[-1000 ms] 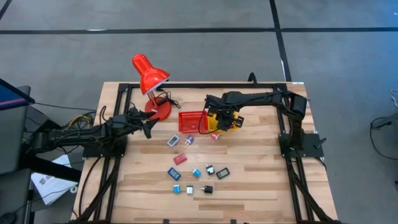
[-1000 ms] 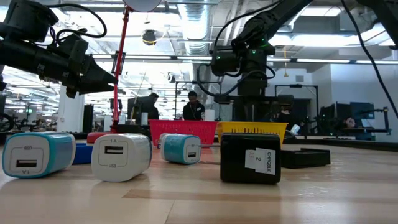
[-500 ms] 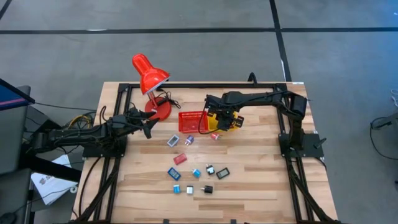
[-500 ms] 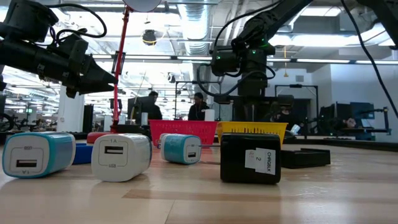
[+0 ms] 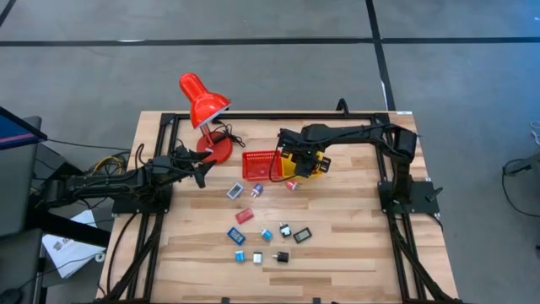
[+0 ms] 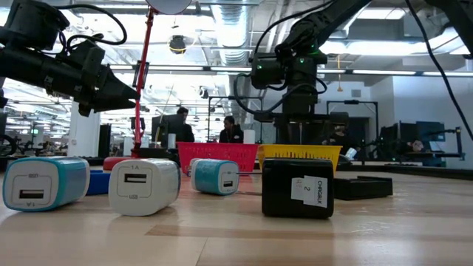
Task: Pick & Place Office items
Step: Put the right dark blue digital timer into the yellow bin
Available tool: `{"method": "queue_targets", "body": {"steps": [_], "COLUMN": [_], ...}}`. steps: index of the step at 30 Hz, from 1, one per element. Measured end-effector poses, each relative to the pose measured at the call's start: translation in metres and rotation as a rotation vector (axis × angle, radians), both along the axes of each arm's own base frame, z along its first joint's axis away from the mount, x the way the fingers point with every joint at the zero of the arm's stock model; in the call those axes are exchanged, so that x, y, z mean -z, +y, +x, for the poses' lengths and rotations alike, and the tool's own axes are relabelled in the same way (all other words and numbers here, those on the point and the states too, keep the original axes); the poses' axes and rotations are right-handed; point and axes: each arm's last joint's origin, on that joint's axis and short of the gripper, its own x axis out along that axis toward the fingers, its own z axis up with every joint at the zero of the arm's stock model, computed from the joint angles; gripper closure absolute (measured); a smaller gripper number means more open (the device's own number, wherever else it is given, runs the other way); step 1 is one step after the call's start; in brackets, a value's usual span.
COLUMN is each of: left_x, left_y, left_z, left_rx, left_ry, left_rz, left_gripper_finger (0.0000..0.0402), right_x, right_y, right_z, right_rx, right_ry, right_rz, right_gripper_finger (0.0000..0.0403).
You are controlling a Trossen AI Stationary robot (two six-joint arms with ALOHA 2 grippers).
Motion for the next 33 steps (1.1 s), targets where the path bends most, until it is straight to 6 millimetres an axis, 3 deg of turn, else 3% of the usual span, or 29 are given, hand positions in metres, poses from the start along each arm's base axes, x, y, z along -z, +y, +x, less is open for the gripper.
{"method": "queue_targets", "body": {"steps": [8,19,33], "left_x": [0.000,0.000,-0.002], "left_y": [0.000,0.000,0.000], "left_z": [0.000,0.000,0.000], "left_rx": [0.000,0.000,-0.001], "left_ry": [0.000,-0.004,-0.019], "left_rz": [0.000,0.003,0.005], "left_gripper_finger": [0.0206,0.0206,0.0206], "right_x": [-0.004,-0.038,-0.012], "right_y": [0.004,0.000,-0.004], "right_z": [-0.003,0.004,0.013], "right_rx": [-0.007,0.002,0.003], "right_ry": [0.020,-0.132,-0.090], "right_rz": [-0.002,-0.050,-0.033], "right_gripper_finger": [0.0244,0.0236,0.0236]}}
